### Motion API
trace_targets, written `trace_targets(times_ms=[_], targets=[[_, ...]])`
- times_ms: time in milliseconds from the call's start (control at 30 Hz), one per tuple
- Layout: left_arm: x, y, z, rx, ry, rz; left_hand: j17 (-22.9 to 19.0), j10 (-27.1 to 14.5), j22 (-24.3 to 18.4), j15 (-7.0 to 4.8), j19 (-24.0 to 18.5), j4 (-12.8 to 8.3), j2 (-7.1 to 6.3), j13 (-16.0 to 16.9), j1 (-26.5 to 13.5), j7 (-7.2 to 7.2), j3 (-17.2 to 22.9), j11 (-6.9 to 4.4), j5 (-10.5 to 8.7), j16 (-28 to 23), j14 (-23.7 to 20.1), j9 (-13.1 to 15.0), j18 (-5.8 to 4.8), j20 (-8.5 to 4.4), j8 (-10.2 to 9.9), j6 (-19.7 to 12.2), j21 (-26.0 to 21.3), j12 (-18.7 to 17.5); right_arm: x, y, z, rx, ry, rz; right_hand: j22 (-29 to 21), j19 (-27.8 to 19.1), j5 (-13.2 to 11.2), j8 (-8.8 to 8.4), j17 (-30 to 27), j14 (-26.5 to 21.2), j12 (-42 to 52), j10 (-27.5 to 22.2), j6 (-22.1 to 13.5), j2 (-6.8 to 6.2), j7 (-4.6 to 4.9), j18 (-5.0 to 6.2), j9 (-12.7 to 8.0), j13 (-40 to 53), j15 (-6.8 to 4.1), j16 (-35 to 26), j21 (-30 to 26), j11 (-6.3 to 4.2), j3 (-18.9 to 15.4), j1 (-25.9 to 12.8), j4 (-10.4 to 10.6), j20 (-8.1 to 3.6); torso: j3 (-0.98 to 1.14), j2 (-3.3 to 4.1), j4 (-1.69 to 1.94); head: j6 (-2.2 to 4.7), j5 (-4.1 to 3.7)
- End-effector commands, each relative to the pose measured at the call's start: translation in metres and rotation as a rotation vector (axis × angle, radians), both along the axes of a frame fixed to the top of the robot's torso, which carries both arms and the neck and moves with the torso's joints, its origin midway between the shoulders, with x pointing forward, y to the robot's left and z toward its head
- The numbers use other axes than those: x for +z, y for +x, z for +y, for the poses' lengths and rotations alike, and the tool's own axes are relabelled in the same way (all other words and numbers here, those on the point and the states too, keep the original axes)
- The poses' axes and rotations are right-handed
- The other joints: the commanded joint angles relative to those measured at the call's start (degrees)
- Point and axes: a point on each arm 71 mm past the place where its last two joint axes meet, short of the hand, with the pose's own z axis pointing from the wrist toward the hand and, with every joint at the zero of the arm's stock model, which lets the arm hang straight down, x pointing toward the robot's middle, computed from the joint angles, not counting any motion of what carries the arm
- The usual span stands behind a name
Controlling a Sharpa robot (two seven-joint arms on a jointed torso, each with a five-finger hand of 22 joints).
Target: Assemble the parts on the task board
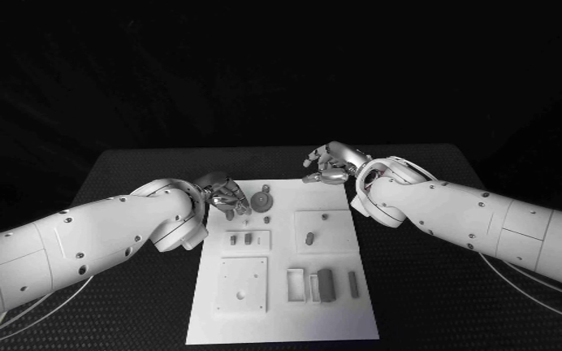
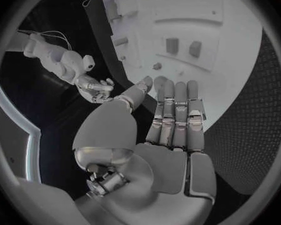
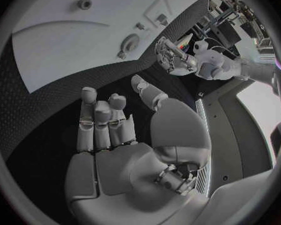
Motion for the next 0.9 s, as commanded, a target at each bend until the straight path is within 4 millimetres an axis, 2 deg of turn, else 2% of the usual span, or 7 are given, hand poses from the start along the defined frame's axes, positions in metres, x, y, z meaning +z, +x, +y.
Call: trace_targets(times_ms=[33, 133, 233, 333, 600, 700, 900], targets=[[0.009, -0.001, -0.017, -0.21, 0.085, -0.236, 0.14, -0.69, -0.4, 0.21, 0.19, -0.04, -0.03, -2.38, 2.48, 0.37, 0.81, 1.26, -0.25, -0.29, 0.29, -0.61, 0.09, 0.34, -1.16, -0.13, -0.26, -3.96, 0.0, 0.0, 0.001, 0.011, -0.003, 0.004, 0.74, -0.2, -0.07, 0.04, -0.07, -0.13, 0.23, -0.52, 0.09, -0.07, 0.4, 0.9, -0.08, -0.06, -0.4, 0.4, 0.05, -0.02, 0.0, -0.58, 0.36, -0.19, -0.07, 0.03, 0.02, 0.05, 0.0], [0.005, -0.003, -0.024, -0.287, 0.17, -0.332, 0.34, -1.15, -0.67, 0.02, 1.21, -0.09, -0.62, -4.76, 3.53, 0.53, 0.81, 2.25, -0.28, -0.18, 1.32, -1.37, 0.27, 0.1, -2.31, -0.54, -0.08, -7.91, 0.0, 0.0, 0.001, 0.012, -0.003, 0.004, 0.74, -0.19, -0.07, 0.04, -0.07, -0.12, 0.24, -0.52, 0.1, -0.06, 0.4, 0.9, -0.08, -0.06, -0.4, 0.41, 0.05, -0.02, 0.0, -0.57, 0.37, -0.19, -0.12, 0.04, 0.03, 0.05, -0.07], [0.001, -0.005, -0.027, -0.324, 0.196, -0.386, 0.79, -0.36, -0.56, -0.33, 2.63, -0.07, -1.23, -5.81, 3.72, 0.45, 0.17, 2.2, -0.32, 0.47, 2.68, -1.66, 0.64, -0.22, -2.64, -0.12, 0.37, -9.62, 0.0, 0.0, 0.002, 0.013, -0.002, 0.004, 0.74, -0.19, -0.07, 0.05, -0.07, -0.12, 0.24, -0.51, 0.1, -0.05, 0.4, 0.9, -0.07, -0.06, -0.4, 0.41, 0.06, -0.03, 0.0, -0.58, 0.38, -0.2, -0.1, 0.03, 0.06, 0.08, -0.07], [-0.002, -0.006, -0.033, -0.358, 0.241, -0.44, 2.29, 0.97, 0.27, -1.17, 6.53, -0.02, -1.8, -6.7, 4.24, 0.45, -0.34, 1.62, -0.38, 2.88, 6.02, -1.91, 1.57, -1.11, -2.84, 0.73, 2.1, -11.12, 0.0, 0.0, 0.002, 0.013, -0.002, 0.005, 0.74, -0.18, -0.07, 0.05, -0.07, -0.11, 0.25, -0.51, 0.1, -0.03, 0.4, 0.9, -0.07, -0.06, -0.4, 0.42, 0.06, -0.03, 0.0, -0.58, 0.38, -0.2, -0.08, 0.09, -0.01, 0.11, -0.2], [-0.007, -0.007, -0.052, -0.436, 0.302, -0.48, 6.11, 3.21, 3.81, -2.85, 16.15, 0.01, -1.76, -7.79, 4.96, 0.19, -1.27, 0.26, -0.26, 9.9, 14.62, -2.39, 4.17, -2.97, -3.35, 2.08, 7.64, -13.2, -0.001, 0.0, 0.004, 0.017, -0.001, 0.005, 0.75, -0.16, -0.07, 0.06, -0.07, -0.09, 0.29, -0.49, 0.11, 0.0, 0.39, 0.9, -0.07, -0.07, -0.41, 0.45, 0.08, -0.03, 0.02, -0.5, 0.35, -0.21, -0.02, 0.17, -0.14, 0.16, -0.27], [-0.01, -0.007, -0.057, -0.439, 0.305, -0.482, 6.91, 3.58, 5.06, -2.9, 17.6, 0.03, -1.86, -8.23, 4.91, 0.13, -1.46, 0.23, -0.28, 11.28, 15.97, -2.65, 4.91, -3.03, -3.76, 2.19, 8.79, -14.15, -0.001, 0.0, 0.004, 0.017, -0.001, 0.005, 0.75, -0.15, -0.07, 0.06, -0.07, -0.09, 0.29, -0.48, 0.11, 0.0, 0.39, 0.9, -0.07, -0.07, -0.41, 0.45, 0.09, -0.03, 0.02, -0.5, 0.34, -0.22, -0.05, 0.17, -0.13, 0.17, -0.32], [-0.015, -0.006, -0.062, -0.457, 0.347, -0.452, 7.22, 3.13, 5.83, -2.56, 18.02, 0.11, -2.1, -8.89, 4.25, 0.21, -1.47, 0.59, -0.16, 11.69, 16.46, -2.95, 5.44, -2.72, -4.25, 2.11, 9.19, -15.54, -0.001, 0.0, 0.006, 0.019, 0.001, 0.003, 0.75, -0.14, -0.07, 0.07, -0.07, -0.08, 0.31, -0.47, 0.11, 0.02, 0.39, 0.9, -0.07, -0.07, -0.41, 0.47, 0.09, -0.04, 0.02, -0.49, 0.35, -0.22, 0.0, 0.17, -0.11, 0.22, -0.48]])
